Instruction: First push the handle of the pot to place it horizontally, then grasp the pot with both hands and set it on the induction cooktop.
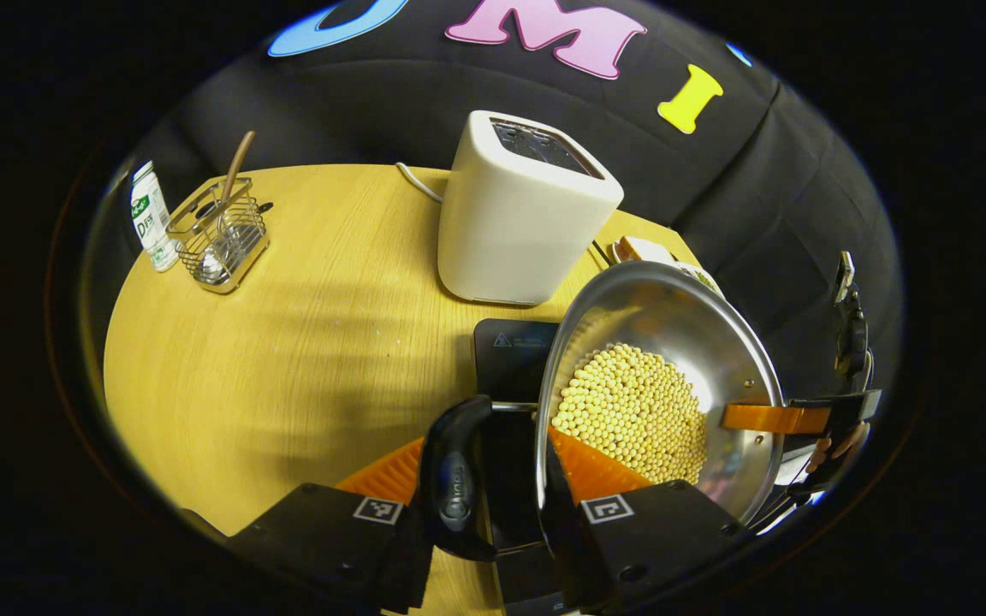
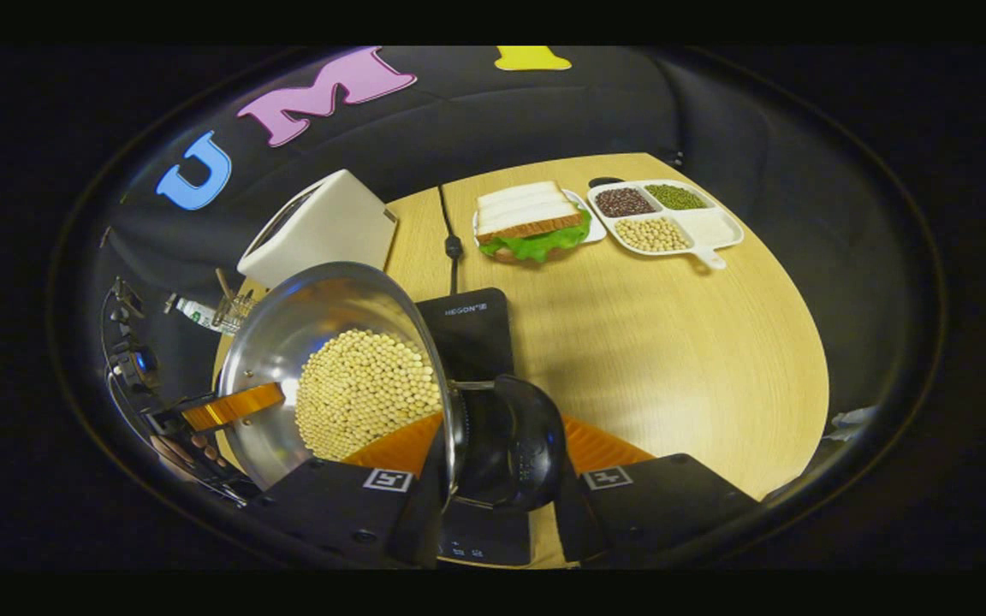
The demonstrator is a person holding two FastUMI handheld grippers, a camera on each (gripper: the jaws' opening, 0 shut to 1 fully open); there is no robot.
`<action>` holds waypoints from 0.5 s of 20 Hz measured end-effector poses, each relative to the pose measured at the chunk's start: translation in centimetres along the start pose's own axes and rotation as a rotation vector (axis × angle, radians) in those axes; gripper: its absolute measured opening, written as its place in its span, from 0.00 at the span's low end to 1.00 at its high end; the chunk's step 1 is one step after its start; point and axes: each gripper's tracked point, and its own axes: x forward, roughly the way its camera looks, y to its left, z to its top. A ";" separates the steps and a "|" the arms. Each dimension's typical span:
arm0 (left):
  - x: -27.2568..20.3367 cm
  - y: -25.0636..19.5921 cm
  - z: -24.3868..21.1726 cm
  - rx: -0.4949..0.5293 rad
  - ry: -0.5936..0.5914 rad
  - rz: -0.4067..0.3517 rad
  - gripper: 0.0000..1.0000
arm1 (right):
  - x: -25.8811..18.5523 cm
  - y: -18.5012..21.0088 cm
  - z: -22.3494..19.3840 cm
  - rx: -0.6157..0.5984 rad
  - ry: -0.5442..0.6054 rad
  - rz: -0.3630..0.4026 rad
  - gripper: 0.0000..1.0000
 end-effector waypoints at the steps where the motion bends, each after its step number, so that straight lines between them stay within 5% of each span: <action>1: 0.0 0.0 0.0 -0.001 0.000 0.001 0.61 | 0.1 0.0 0.0 0.001 0.001 0.003 0.57; 10: 0.0 0.0 -0.1 -0.003 0.008 0.001 0.61 | 0.0 -0.1 0.0 -0.001 -0.004 0.000 0.59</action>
